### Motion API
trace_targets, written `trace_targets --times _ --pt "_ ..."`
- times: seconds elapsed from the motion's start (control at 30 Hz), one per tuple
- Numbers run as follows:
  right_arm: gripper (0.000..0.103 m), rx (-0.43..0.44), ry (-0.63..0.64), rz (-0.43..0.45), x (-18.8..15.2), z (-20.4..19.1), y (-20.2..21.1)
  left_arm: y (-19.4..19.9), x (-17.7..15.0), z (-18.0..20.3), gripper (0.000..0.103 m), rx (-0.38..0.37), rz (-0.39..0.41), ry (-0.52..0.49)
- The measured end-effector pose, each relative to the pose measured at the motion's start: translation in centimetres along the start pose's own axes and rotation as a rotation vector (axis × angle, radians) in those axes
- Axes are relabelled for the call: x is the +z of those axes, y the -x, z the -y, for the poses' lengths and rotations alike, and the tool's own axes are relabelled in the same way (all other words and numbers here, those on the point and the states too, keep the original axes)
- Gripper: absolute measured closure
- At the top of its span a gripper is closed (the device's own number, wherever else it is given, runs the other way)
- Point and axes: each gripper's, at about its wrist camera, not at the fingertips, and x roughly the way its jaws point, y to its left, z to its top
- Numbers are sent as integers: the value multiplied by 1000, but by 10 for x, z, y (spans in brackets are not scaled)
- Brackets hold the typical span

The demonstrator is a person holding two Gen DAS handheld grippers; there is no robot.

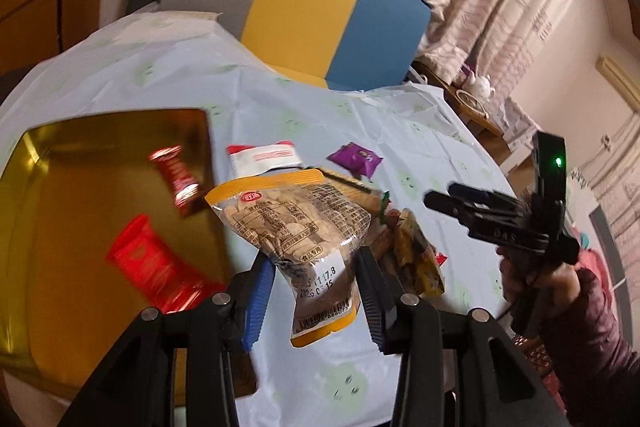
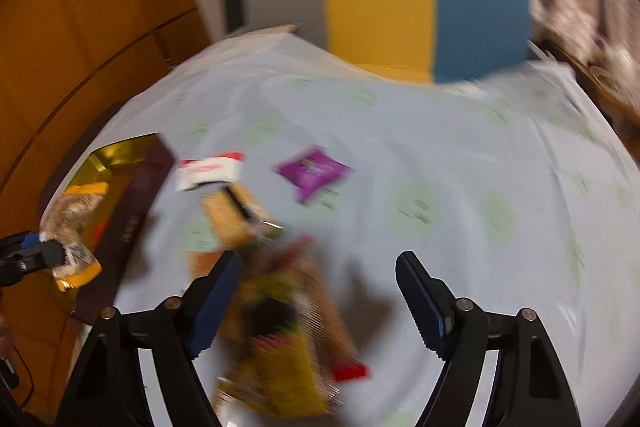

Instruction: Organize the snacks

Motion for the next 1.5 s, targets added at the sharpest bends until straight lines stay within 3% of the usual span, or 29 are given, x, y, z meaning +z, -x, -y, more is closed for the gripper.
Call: trace_targets --times 0.17,0.33,0.53,0.8,0.87,0.93,0.97,1.0,1.07,1.17,1.23,1.5 --pt "23 88 204 -1 30 -62 -27 20 -8 -25 61 17 31 39" --pt "23 99 441 -85 48 -118 -79 31 -16 -52 61 41 48 82" --pt "22 60 643 -186 61 -145 -139 32 -22 -79 61 56 36 151" --pt "20 54 843 -275 73 -163 -182 28 -22 -94 61 60 22 189" --pt "32 71 840 -316 74 -161 -190 26 -22 -96 61 62 18 193" --pt "68 123 798 -340 75 -157 -189 25 -23 -99 61 62 15 198" --pt "72 109 791 -328 75 -154 -187 23 -22 -98 61 62 13 201" --pt "73 70 768 -318 74 -149 -184 22 -22 -98 61 60 13 202" --pt "73 80 704 -310 75 -140 -179 21 -20 -98 61 56 15 201" --pt "84 67 608 -297 73 -123 -168 20 -17 -99 61 60 16 204" --pt "87 38 557 -273 72 -111 -158 16 -13 -103 61 79 9 219" --pt "87 9 422 -167 67 -79 -109 -3 13 -125 61 143 -12 271"
